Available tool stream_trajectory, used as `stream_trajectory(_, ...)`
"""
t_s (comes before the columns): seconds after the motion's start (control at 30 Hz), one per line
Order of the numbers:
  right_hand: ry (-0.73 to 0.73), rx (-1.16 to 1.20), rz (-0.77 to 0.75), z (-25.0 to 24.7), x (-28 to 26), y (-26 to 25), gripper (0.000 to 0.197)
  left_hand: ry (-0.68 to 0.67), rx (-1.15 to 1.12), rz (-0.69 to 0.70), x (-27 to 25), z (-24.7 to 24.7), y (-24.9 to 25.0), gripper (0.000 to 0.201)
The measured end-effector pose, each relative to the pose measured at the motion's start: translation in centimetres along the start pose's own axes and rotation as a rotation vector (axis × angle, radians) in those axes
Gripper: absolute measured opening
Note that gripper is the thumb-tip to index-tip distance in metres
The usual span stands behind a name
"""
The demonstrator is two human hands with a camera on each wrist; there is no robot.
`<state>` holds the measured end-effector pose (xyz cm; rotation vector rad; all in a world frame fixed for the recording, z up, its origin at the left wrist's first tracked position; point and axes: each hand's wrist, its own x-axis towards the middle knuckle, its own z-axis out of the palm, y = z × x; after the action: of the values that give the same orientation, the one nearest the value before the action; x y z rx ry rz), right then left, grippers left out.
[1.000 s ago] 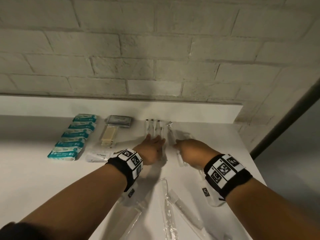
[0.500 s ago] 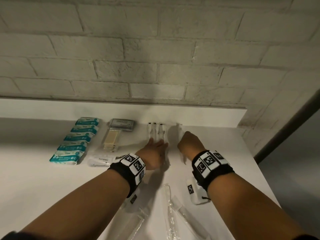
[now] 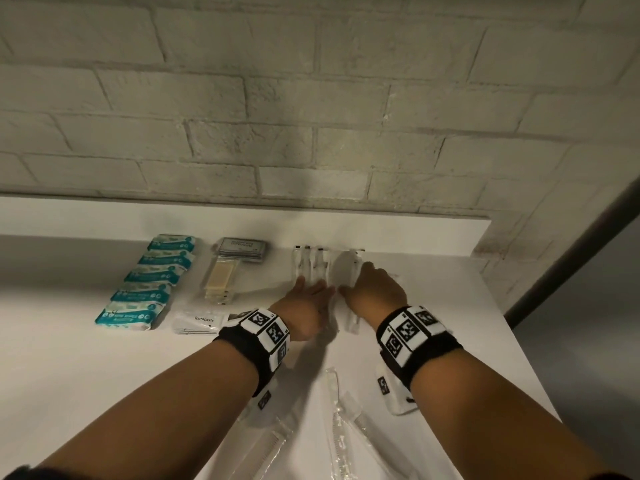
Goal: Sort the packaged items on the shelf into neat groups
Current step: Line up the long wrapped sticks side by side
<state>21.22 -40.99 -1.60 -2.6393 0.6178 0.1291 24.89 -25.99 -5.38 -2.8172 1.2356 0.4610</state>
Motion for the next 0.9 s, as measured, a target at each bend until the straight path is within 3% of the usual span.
stream_trajectory(0.07,-0.089,-0.023,0.024,0.4,0.2,-0.5,0.059,-0.004,0.012,-0.003,-0.1,0.0,0.1,0.068)
stream_trajectory(0.13,-0.192,-0.063,0.080,0.2,0.5,-0.5,0.048,-0.003,-0.009,-0.021,-0.1,-0.1,0.1,0.068)
stream_trajectory(0.2,-0.155,-0.028,0.115,-0.6,0.6,-0.2,0.037,0.002,-0.007,-0.010,-0.4,-0.5,0.4,0.059)
stream_trajectory(0.33,-0.045,0.117,0.099,-1.4,0.7,0.2,0.031,-0.014,-0.032,-0.008,-0.8,-1.1,0.7,0.065)
stream_trajectory(0.4,-0.118,0.171,0.071,-2.0,0.4,0.2,0.025,-0.020,-0.045,-0.003,-0.8,-1.2,0.7,0.067)
stream_trajectory(0.5,-0.273,0.009,0.165,-2.5,-0.8,-0.4,0.010,-0.014,-0.063,-0.013,-0.8,-1.0,0.6,0.066)
stream_trajectory(0.63,-0.033,-0.149,-0.047,-1.0,-0.7,0.3,0.035,-0.032,-0.170,-0.065,-0.2,-0.1,-0.1,0.069)
stream_trajectory(0.77,-0.132,-0.225,-0.261,0.9,-0.9,-1.0,0.035,-0.026,-0.181,-0.069,-0.3,-0.5,0.3,0.062)
stream_trajectory(0.9,-0.061,-0.177,-0.244,0.0,-1.1,-0.2,0.041,0.021,-0.309,-0.124,-0.8,-1.0,0.6,0.060)
